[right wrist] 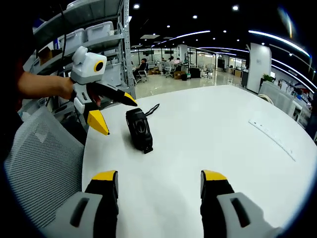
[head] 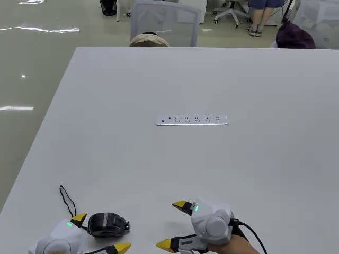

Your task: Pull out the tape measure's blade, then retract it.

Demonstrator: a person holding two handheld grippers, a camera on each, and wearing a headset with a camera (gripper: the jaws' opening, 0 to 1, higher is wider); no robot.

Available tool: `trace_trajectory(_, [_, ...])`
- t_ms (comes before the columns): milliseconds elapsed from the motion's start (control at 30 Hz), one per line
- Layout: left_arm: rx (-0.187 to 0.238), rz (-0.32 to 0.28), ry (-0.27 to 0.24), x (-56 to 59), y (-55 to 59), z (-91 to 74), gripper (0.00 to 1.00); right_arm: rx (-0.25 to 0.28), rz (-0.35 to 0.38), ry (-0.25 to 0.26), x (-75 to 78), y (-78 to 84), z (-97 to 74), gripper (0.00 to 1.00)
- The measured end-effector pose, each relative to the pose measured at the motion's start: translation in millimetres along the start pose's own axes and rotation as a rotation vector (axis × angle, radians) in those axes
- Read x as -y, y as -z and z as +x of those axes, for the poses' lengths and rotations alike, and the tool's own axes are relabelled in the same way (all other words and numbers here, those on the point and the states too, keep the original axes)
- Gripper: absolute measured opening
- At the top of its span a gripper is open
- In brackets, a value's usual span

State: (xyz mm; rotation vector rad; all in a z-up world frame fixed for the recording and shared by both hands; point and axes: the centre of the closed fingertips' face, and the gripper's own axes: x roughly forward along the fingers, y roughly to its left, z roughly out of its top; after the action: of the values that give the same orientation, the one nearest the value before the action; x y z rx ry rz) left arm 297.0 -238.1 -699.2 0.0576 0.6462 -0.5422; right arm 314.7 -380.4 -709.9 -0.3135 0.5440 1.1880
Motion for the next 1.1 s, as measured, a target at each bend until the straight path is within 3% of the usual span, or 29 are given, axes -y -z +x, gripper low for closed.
trace_trajectory(300, [-0.020, 0.080, 0.019, 2.5, 4.3, -14.5, 0.93, 0.015, 0.031, 0.070, 6.7, 6.2, -34.9, 0.76])
trace_trajectory(633, [-0.023, 0.091, 0.022, 4.8, 7.4, -27.1, 0.99, 0.004, 0.049, 0.105, 7.8, 27.4, -64.4, 0.82])
trace_trajectory(967, [-0.013, 0.084, 0.063, 22.7, 11.2, -38.8, 0.99, 0.012, 0.082, 0.122, 4.7, 39.8, -92.5, 0.89])
trace_trajectory(1100, [-0.016, 0.109, 0.075, 26.5, 13.8, -41.7, 0.99, 0.031, 0.107, 0.135, 6.3, 41.7, -105.3, 0.91])
